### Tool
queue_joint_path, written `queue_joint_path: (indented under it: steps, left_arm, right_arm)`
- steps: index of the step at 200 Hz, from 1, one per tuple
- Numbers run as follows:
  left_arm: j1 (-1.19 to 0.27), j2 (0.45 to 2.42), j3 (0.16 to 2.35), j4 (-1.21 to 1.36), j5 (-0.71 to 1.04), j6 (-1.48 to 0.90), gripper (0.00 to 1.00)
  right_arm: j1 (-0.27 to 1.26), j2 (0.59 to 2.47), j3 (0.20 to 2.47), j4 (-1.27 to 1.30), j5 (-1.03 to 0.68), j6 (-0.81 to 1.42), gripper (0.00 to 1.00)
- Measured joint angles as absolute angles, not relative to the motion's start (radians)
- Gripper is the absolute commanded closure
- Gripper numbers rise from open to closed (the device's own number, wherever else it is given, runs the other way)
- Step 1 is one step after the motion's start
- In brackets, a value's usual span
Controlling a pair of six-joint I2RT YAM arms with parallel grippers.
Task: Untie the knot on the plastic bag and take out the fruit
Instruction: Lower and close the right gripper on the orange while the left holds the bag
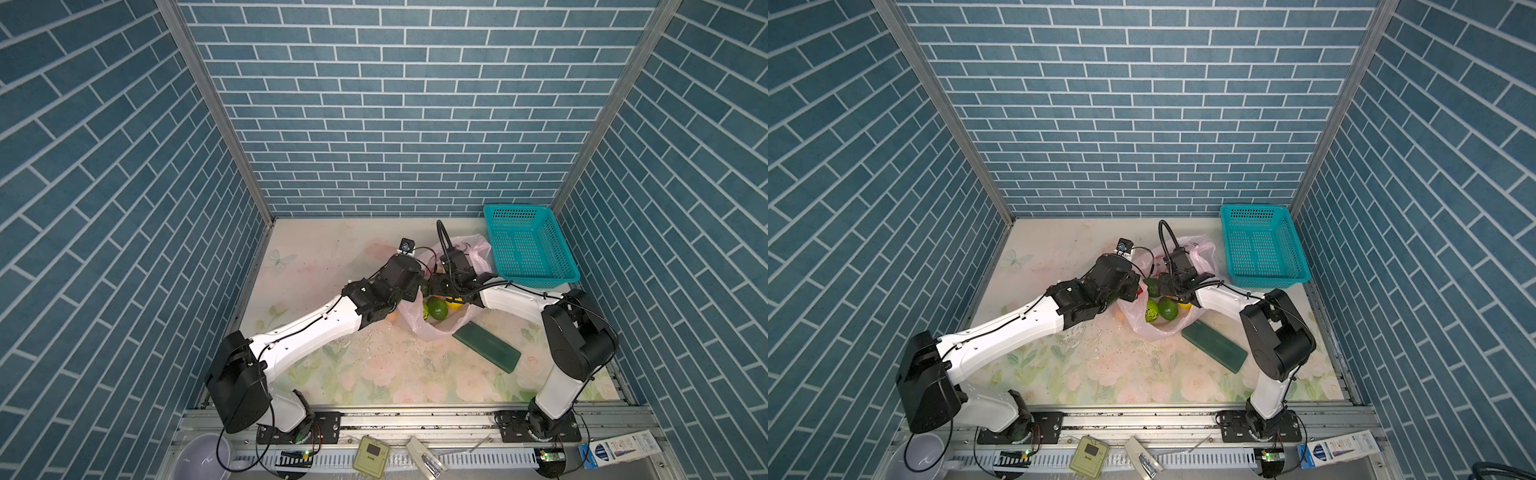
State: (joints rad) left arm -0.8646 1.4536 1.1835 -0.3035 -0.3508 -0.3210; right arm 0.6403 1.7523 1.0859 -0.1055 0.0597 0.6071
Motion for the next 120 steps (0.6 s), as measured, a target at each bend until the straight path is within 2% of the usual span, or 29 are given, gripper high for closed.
queue_joint_path:
  steps: [34,120]
  left_arm:
    - [-0.863,1.465,1.213,-0.321,-0.346,-0.322,1.0]
    - [-0.851,1.474,1.207,-0.309,-0.343,-0.357,1.0]
  right_arm:
    - [0.64,1.743,1.085,-0.136,0.058,0.614,0.58]
    - [0.664,1.53,1.013,-0.168,-0.062,0.615,0.63]
